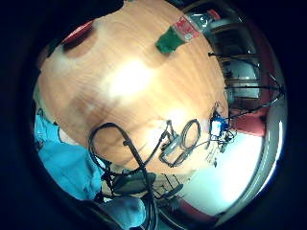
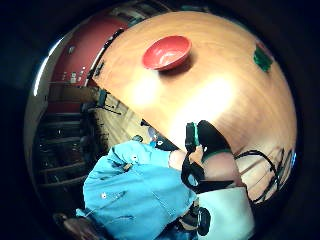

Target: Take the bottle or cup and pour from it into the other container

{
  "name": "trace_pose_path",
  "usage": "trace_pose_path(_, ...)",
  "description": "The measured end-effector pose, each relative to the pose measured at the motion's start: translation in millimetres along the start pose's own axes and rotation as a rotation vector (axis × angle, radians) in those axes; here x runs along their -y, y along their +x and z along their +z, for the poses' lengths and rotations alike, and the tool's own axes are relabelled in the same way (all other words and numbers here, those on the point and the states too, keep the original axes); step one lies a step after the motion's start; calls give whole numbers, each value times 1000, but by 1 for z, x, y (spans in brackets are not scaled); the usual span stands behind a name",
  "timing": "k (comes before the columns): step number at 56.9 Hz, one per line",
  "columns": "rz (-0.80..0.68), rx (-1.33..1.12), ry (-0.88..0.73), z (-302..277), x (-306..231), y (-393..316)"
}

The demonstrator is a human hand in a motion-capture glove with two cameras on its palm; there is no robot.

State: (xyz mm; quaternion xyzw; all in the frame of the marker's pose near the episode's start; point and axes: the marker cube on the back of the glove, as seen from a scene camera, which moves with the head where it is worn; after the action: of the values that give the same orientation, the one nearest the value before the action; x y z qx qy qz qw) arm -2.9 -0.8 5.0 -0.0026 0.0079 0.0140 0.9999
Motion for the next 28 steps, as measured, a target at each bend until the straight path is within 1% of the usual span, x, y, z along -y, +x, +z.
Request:
trace_pose_path(6,44,76,-108,1,0,1)
trace_pose_path(8,50,116,-118,1,1,-1)
trace_pose_path(11,58,134,-106,0,5,-2)
trace_pose_path(16,97,79,-82,6,12,-12)
trace_pose_path(21,78,76,-70,9,17,-26)
trace_pose_path(28,109,50,-51,-6,25,-19)
